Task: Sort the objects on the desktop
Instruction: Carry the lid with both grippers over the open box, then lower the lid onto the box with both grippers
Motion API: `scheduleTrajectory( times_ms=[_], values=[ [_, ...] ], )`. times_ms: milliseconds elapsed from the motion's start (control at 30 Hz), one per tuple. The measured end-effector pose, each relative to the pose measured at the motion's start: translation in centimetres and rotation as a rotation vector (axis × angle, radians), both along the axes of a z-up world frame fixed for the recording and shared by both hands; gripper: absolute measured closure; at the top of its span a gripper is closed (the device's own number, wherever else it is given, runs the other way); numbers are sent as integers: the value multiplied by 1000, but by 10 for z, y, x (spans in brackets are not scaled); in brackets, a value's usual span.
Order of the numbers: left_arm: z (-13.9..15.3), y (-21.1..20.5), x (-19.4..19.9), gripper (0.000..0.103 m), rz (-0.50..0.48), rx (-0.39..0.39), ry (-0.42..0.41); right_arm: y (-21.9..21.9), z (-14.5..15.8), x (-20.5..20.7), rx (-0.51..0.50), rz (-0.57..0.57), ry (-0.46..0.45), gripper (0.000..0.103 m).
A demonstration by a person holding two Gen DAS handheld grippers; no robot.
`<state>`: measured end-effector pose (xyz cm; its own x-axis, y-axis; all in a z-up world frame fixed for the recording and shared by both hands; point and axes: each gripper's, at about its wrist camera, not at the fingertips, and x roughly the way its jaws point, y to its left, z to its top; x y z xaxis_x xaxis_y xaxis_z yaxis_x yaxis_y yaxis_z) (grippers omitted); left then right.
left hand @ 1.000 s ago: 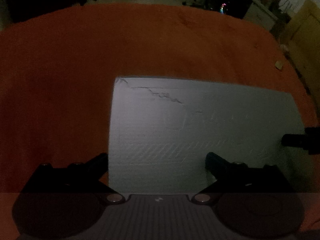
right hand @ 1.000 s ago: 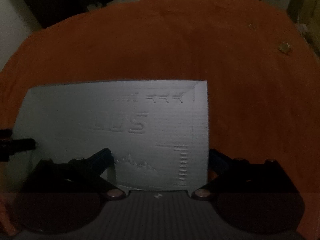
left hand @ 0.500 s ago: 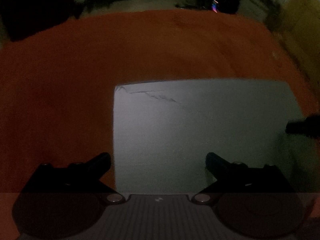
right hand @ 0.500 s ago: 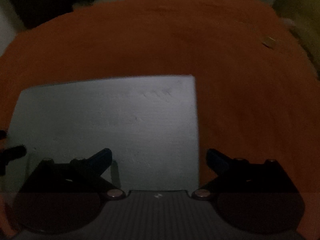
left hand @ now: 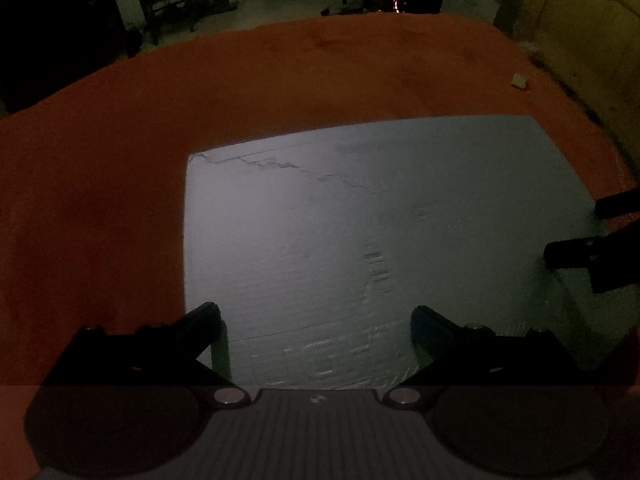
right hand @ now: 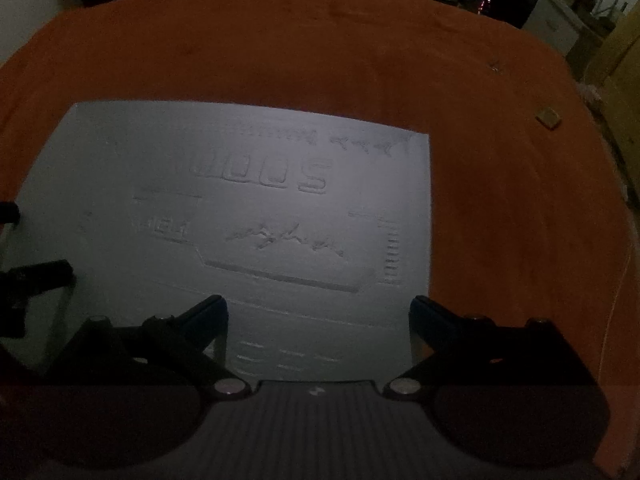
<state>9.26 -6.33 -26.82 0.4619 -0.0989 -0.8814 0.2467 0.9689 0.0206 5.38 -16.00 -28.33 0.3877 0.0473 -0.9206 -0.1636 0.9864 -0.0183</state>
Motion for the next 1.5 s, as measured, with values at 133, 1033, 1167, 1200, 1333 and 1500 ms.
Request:
scheduleTrajectory(
  times_ms=[133, 1033, 1167, 1200, 1333, 1500],
  values=[
    [-7, -7, 11, 1, 11, 17, -12, -5, 3, 1, -2, -12, 3, 2],
    [166, -12, -2, 1, 104, -5, -47, 11, 192, -52, 129, -173, -92, 0],
    [193, -5, -42, 1, 171, -106, -162, 25, 229, -83, 127, -103, -215, 0],
    [197, -1, -54, 0, 197, -140, -181, 30, 236, -92, 103, -77, -244, 0],
    [204, 2, -89, 0, 243, -151, -225, 46, 247, -132, 49, 20, -347, 0],
    [197, -5, -130, 1, 212, -104, -338, 45, 237, -171, 87, -41, -347, 0]
  ],
)
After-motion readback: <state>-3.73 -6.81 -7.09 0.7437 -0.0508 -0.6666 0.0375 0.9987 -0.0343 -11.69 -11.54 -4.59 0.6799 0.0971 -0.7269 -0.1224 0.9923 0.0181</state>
